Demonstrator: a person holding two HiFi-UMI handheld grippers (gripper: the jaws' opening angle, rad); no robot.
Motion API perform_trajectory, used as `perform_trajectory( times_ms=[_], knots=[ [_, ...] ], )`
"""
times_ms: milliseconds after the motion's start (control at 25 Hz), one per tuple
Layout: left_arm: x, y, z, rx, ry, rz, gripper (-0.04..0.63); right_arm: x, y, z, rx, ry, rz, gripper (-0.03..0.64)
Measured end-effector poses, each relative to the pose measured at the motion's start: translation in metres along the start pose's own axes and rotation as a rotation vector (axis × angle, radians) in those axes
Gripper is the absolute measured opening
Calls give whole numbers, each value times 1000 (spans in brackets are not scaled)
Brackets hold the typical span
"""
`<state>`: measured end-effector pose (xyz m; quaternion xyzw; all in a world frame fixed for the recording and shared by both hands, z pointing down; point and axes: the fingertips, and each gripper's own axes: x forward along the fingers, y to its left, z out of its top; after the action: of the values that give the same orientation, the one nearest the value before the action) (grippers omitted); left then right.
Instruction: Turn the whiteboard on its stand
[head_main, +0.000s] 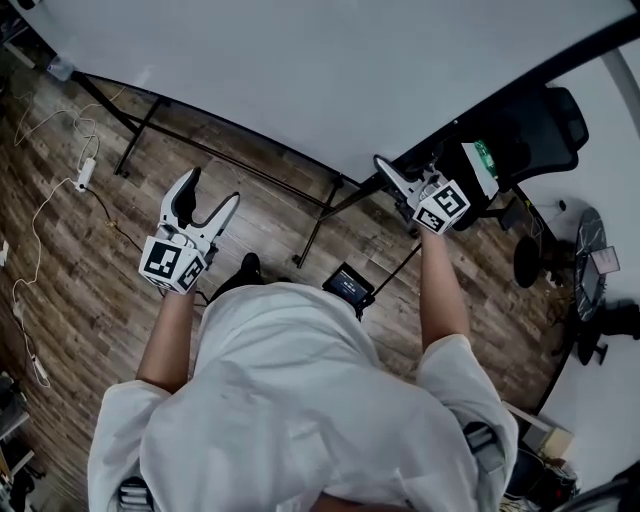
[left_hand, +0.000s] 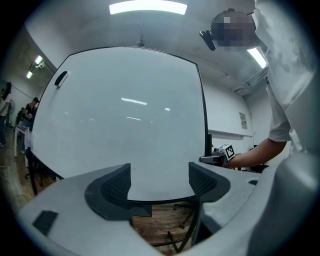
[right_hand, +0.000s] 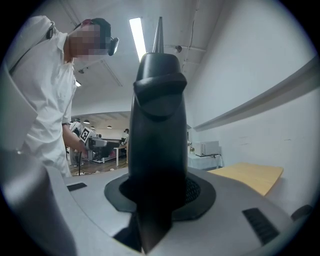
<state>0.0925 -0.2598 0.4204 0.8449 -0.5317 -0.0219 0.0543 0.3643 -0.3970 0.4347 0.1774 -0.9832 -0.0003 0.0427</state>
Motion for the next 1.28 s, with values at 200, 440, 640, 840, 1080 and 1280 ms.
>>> perform_trajectory(
  times_ms=[200, 440, 640, 840, 1080, 1280],
  knots=[
    [-4, -14, -5, -7, 0, 9, 348, -8, 1, 1, -4, -7, 3, 130],
    [-3, -28, -13, -19, 16, 11, 348, -21, 0, -2, -1, -12, 7, 130],
    [1, -42, -15, -9, 14, -9, 348, -30, 5, -4, -9, -15, 9, 132],
    [6, -57, -17, -11, 15, -15, 348, -39, 4, -6, -10, -18, 19, 132],
    [10, -69, -20, -11, 26, -18, 348, -47, 1, -6, -12, -19, 27, 132],
    [9, -76, -24, -13, 37, -22, 348, -52, 1, -7, -15, -17, 38, 130]
  ],
)
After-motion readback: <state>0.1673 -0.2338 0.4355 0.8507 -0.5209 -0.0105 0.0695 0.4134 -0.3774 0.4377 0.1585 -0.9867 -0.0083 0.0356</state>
